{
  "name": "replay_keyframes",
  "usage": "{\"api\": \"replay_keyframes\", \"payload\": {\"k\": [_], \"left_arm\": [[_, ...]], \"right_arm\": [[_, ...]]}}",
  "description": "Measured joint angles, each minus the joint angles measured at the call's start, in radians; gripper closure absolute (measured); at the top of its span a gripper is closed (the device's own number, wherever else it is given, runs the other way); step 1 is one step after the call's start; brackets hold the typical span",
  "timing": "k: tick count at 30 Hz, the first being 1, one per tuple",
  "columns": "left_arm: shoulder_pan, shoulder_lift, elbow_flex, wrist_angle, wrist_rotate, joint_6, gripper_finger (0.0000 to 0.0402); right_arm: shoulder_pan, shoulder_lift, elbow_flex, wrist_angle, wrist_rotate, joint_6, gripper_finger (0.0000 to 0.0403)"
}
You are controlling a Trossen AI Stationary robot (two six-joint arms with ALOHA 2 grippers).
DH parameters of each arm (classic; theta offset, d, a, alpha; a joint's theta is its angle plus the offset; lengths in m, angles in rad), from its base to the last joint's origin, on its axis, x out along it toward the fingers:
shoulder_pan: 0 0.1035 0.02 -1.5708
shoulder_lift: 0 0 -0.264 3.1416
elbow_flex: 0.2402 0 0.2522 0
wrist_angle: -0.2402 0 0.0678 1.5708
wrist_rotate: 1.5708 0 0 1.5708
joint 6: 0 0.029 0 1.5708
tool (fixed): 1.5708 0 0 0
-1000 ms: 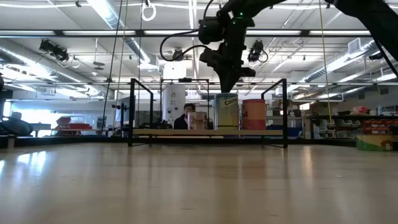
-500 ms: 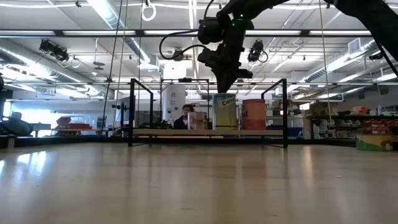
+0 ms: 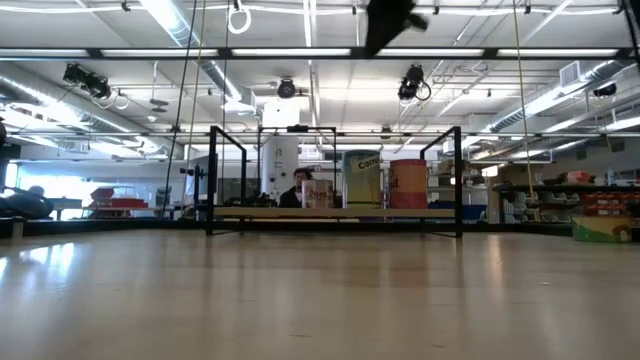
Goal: Pick and place cans onto a shelf
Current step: Put the canned peaches on the shelf
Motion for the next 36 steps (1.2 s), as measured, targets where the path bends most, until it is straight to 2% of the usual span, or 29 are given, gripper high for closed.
{"api": "replay_keyframes", "payload": {"k": [3,7,11,13,19,23,28,32,36], "left_arm": [[0.0,0.0,0.0,0.0,0.0,0.0,0.0198],[0.0,0.0,0.0,0.0,0.0,0.0,0.0198],[0.0,0.0,0.0,0.0,0.0,0.0,0.0198],[0.0,0.0,0.0,0.0,0.0,0.0,0.0198],[0.0,0.0,0.0,0.0,0.0,0.0,0.0198],[0.0,0.0,0.0,0.0,0.0,0.0,0.0198],[0.0,0.0,0.0,0.0,0.0,0.0,0.0198],[0.0,0.0,0.0,0.0,0.0,0.0,0.0198],[0.0,0.0,0.0,0.0,0.0,0.0,0.0198]], "right_arm": [[0.07,-0.119,-0.029,-0.033,0.099,-0.01,0.0367],[0.108,-0.264,-0.102,-0.164,0.093,0.061,0.0338],[0.127,-0.409,-0.234,-0.293,0.094,0.123,0.0292],[0.13,-0.482,-0.321,-0.308,0.045,0.138,0.0265],[0.192,-0.633,-0.585,-0.248,-0.239,0.162,0.018],[0.321,-0.64,-0.712,-0.079,-0.269,0.24,0.0154],[0.47,-0.562,-0.758,0.091,-0.222,0.246,0.016],[0.514,-0.495,-0.757,0.178,-0.216,0.204,0.0163],[0.518,-0.463,-0.751,0.22,-0.255,0.188,0.0162]]}}
